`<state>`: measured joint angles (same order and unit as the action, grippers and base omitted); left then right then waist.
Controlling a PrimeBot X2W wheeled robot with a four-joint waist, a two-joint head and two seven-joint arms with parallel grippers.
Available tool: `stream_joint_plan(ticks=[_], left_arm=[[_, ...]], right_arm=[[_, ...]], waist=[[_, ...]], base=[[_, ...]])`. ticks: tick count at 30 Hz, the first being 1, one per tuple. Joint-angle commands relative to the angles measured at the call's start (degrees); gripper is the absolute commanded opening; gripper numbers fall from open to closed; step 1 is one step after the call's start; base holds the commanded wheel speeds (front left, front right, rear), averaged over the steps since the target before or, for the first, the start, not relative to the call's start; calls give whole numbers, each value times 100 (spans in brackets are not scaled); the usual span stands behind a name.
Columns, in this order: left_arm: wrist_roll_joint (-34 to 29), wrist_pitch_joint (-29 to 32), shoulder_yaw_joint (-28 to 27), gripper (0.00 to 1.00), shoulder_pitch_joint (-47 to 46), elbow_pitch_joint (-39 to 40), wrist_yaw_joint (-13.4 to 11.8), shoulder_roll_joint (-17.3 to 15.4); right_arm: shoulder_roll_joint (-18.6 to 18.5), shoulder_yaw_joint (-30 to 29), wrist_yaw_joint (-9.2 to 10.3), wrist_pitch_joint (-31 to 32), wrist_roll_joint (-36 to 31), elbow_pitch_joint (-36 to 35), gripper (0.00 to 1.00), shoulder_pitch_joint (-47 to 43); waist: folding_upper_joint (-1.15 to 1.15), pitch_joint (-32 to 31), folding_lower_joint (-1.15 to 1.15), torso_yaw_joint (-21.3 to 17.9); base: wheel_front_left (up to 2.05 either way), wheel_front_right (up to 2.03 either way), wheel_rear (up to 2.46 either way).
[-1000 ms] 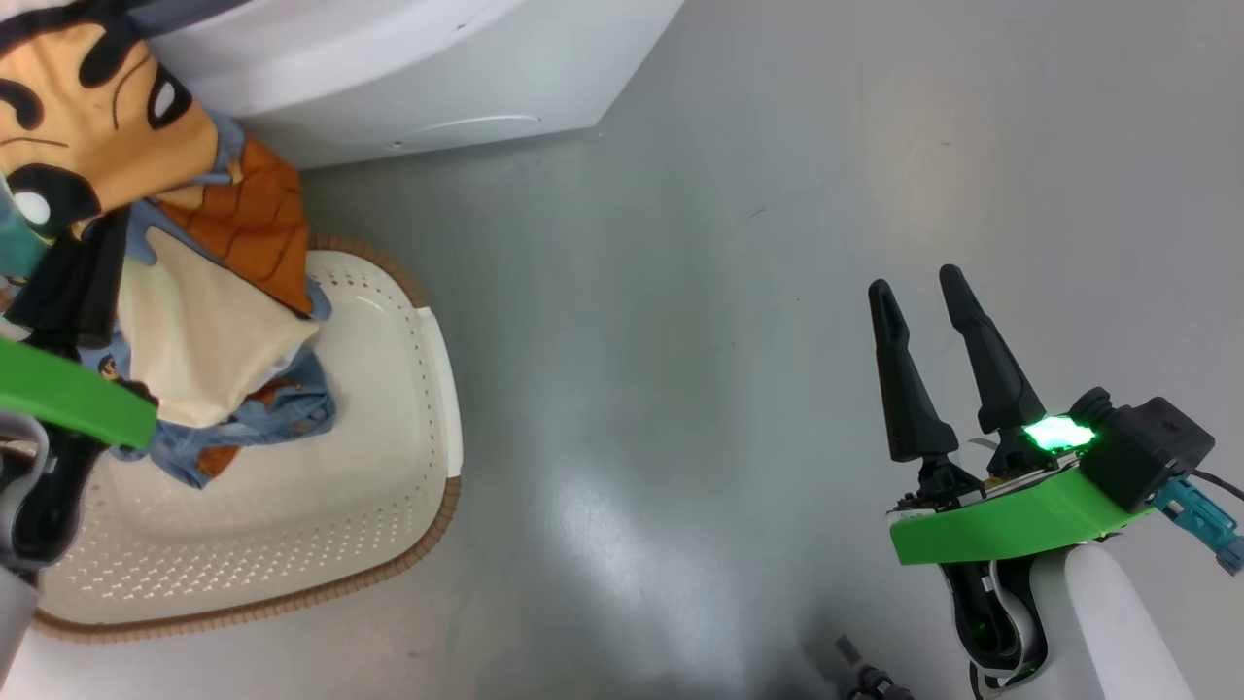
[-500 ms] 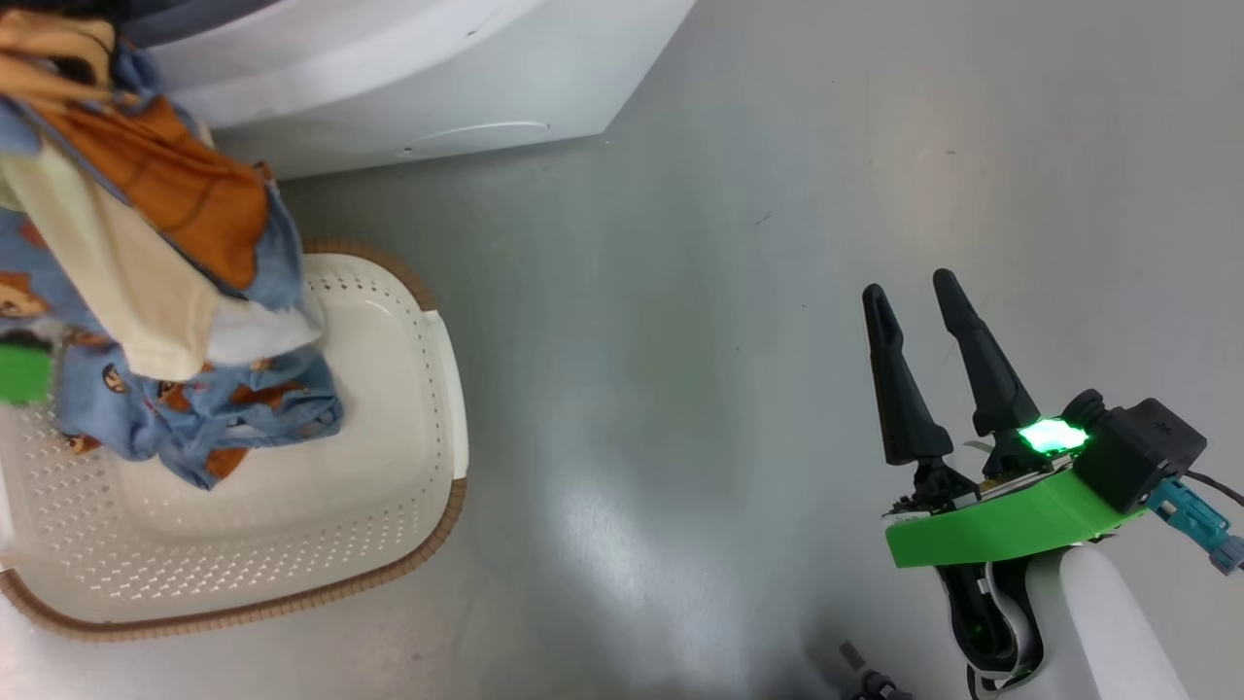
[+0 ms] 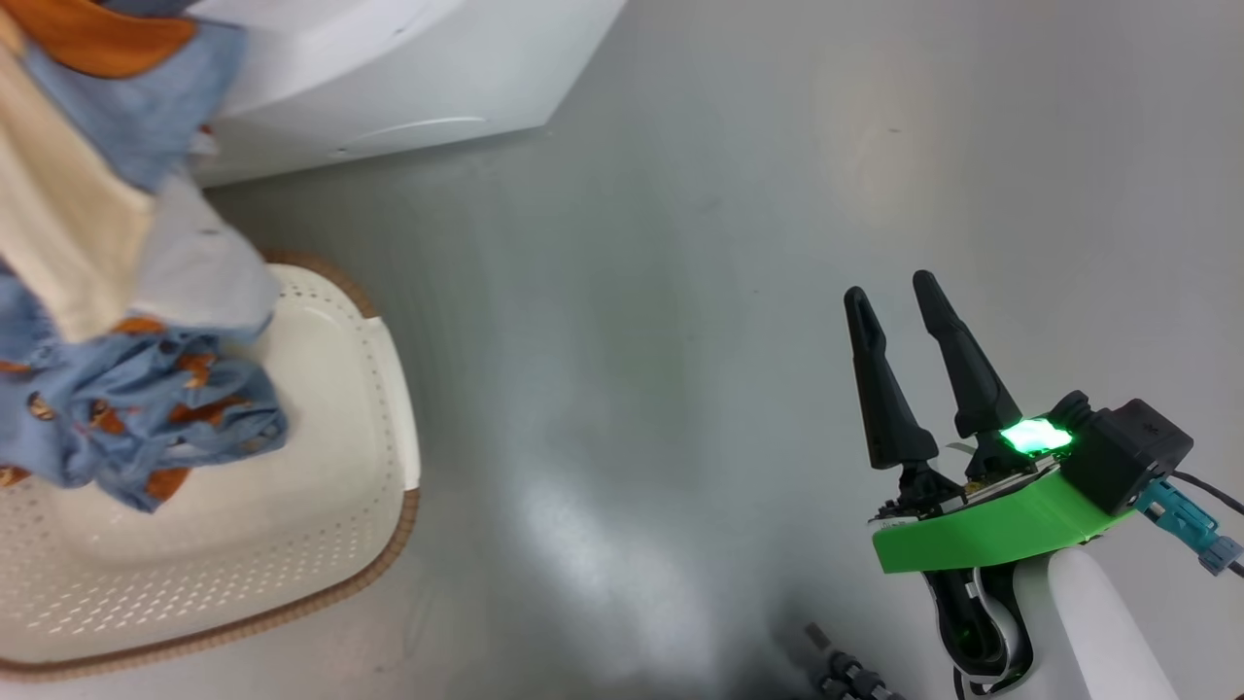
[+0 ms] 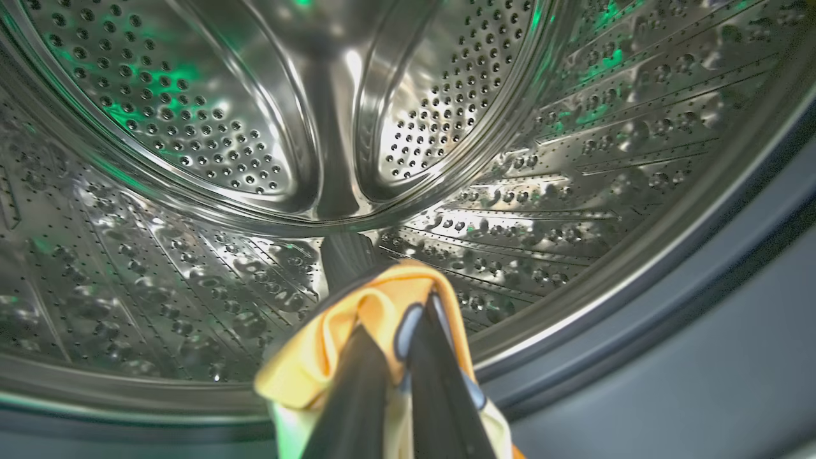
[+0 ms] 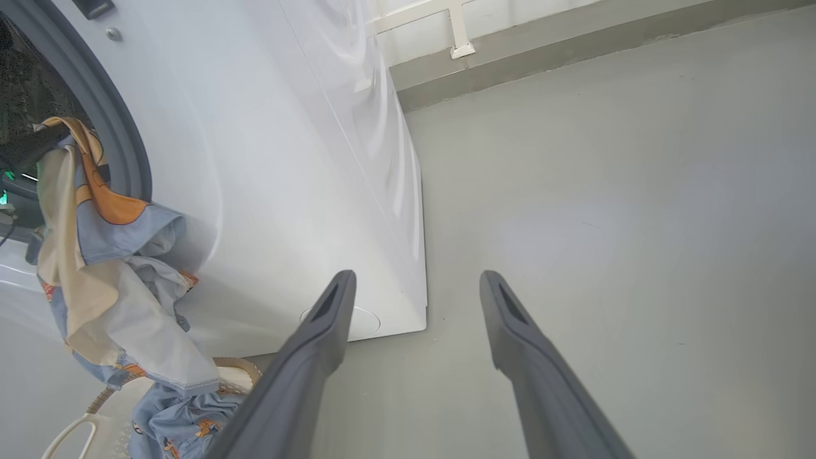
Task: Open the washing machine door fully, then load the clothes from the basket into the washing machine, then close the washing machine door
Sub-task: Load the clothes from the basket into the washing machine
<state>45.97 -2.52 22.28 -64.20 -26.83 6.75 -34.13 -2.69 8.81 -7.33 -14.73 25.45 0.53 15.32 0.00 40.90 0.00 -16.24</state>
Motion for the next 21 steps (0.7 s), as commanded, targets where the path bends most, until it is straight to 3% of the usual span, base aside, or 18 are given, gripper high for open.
stream_joint_plan(ticks=[1, 5, 11, 18, 19, 20, 21], left_arm=[[-94, 5, -166, 0, -263, 6, -18, -312], [-349, -174, -85, 0, -886, -578, -1, -326], [-670, -1049, -155, 0, -1605, -914, 21, -252], [-852, -1165, -93, 0, -1632, -1335, 38, -137], [-924, -1111, 7, 44, -1615, -1425, 40, -145], [-1004, -1082, 112, 100, -1615, -1494, 44, -145], [-999, -1000, 170, 100, -1611, -1591, 47, -110]], right_arm=[[-19, 155, -16, -27, 55, -143, 100, -163], [-19, 187, -16, -27, 99, -189, 100, -246], [-19, 180, -16, -27, 128, -255, 100, -320], [-19, 169, -16, -27, 136, -257, 100, -317], [-19, 167, -16, -27, 135, -248, 100, -310], [-19, 167, -16, -27, 135, -241, 100, -298], [-19, 167, -16, -27, 135, -232, 100, -282]], waist=[[0, 62, 0, -129], [0, 118, 0, -287], [0, 191, 0, -381], [0, 239, 0, -327], [0, 242, 0, -310], [0, 249, 0, -296], [0, 254, 0, -281]], base=[[0, 0, 0], [0, 0, 0], [0, 0, 0], [0, 0, 0], [0, 0, 0], [0, 0, 0], [0, 0, 0]])
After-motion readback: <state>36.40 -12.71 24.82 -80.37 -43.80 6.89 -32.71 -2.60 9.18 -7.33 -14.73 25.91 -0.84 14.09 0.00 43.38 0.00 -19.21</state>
